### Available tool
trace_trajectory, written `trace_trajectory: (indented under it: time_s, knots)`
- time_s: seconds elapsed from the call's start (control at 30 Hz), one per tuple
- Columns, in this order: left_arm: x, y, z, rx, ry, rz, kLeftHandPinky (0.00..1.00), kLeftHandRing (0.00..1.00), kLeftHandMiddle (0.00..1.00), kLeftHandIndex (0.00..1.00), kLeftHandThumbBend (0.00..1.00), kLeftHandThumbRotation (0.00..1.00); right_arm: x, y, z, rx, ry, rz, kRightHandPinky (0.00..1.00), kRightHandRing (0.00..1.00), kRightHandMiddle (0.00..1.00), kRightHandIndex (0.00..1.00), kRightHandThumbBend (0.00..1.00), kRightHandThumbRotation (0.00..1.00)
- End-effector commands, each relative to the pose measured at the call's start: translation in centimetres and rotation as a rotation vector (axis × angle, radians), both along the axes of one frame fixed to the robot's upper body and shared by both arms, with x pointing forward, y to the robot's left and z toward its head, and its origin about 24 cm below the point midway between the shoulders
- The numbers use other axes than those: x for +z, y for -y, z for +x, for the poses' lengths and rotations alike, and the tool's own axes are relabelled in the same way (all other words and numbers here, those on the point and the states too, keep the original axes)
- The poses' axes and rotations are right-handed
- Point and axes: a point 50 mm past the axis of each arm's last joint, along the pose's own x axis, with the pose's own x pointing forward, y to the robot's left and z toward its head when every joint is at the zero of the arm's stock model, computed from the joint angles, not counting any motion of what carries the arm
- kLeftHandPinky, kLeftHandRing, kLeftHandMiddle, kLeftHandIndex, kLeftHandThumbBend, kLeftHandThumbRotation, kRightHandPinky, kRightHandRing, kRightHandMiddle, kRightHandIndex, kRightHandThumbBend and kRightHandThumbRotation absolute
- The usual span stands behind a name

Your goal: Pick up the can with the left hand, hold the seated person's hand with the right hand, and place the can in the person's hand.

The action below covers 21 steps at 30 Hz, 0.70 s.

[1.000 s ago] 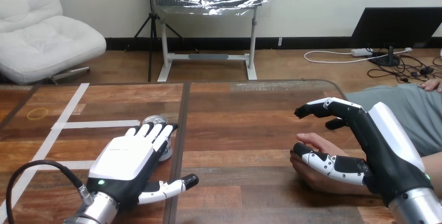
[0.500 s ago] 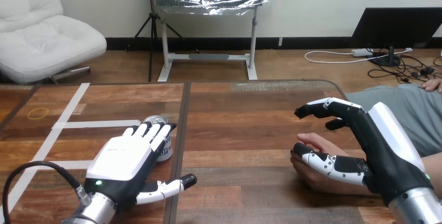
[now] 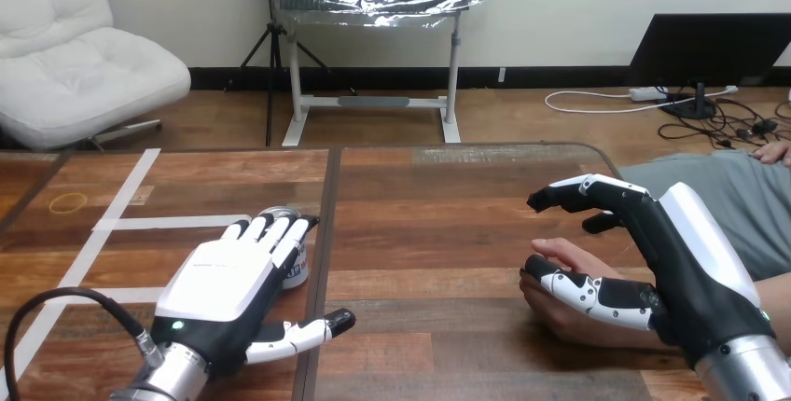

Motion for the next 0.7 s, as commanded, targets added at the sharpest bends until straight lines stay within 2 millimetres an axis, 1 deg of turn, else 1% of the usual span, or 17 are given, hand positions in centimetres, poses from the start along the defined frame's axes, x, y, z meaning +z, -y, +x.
trace_trajectory:
  time_s: [0.0, 0.4, 0.5, 0.67]
  knots:
    - [2.14, 0.11, 0.8, -0.01, 0.095, -0.018, 1.0, 1.0, 1.0, 1.0, 0.61, 1.0, 2.35, -0.35, 0.94, 0.032, 0.108, -0.011, 0.7, 0.77, 0.76, 0.67, 0.56, 0.0]
    - [2.35, 0.12, 0.85, 0.013, 0.188, -0.068, 1.0, 1.0, 1.0, 1.0, 0.6, 1.0, 2.3, -0.37, 1.06, 0.037, 0.114, -0.017, 0.69, 0.77, 0.75, 0.67, 0.56, 0.0]
    - [2.3, 0.19, 1.06, 0.039, 0.36, -0.147, 1.0, 1.0, 1.0, 1.0, 0.61, 1.0, 2.27, -0.39, 1.02, 0.033, 0.112, -0.019, 0.68, 0.77, 0.75, 0.67, 0.56, 0.0]
    - [2.23, 0.18, 1.24, 0.043, 0.426, -0.179, 1.0, 1.0, 1.0, 1.0, 0.6, 1.0, 2.26, -0.35, 0.99, 0.032, 0.112, -0.026, 0.69, 0.77, 0.75, 0.67, 0.56, 0.0]
